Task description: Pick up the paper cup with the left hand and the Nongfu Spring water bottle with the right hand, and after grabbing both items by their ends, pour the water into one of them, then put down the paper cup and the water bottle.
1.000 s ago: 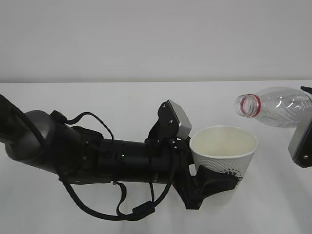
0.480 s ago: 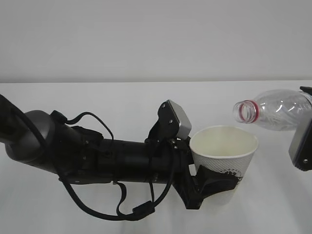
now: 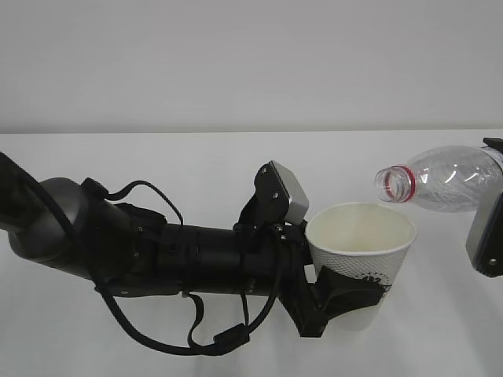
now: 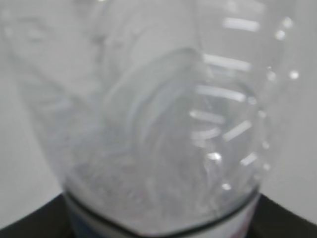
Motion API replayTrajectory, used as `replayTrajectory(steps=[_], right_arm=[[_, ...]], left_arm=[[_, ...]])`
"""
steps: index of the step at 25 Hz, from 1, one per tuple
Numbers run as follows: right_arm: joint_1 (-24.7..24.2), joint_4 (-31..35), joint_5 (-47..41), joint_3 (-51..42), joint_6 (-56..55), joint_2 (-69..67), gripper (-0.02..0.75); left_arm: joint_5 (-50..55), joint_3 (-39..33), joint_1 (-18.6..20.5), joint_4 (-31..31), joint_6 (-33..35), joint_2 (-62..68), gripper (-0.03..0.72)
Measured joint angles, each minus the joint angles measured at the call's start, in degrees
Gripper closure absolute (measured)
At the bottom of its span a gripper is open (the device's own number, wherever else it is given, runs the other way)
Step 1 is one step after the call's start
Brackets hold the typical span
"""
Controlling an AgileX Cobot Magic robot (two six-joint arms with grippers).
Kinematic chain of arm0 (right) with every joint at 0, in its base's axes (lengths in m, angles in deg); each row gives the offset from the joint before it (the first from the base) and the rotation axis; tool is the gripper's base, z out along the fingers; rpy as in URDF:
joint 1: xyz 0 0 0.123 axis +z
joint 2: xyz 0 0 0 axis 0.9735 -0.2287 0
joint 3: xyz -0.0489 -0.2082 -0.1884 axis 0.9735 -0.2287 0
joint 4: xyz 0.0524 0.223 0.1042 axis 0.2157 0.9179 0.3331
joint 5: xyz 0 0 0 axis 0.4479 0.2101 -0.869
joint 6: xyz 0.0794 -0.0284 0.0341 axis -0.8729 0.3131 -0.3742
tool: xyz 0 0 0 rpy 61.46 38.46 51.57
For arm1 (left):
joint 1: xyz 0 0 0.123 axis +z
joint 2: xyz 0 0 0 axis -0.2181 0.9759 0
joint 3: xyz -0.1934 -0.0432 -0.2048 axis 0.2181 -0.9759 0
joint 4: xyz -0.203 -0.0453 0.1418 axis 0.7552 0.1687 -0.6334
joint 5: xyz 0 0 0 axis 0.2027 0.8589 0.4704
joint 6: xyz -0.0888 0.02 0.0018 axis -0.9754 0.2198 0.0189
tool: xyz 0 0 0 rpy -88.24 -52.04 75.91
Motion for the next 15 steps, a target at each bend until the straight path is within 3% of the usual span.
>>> replayTrajectory(steps=[15], right_arm=[[0.0,0.2,0.5,0.0,4.0,0.0,0.334]], left_arm=[[0.0,0.0,0.0,0.0,0.0,0.0,0.197]])
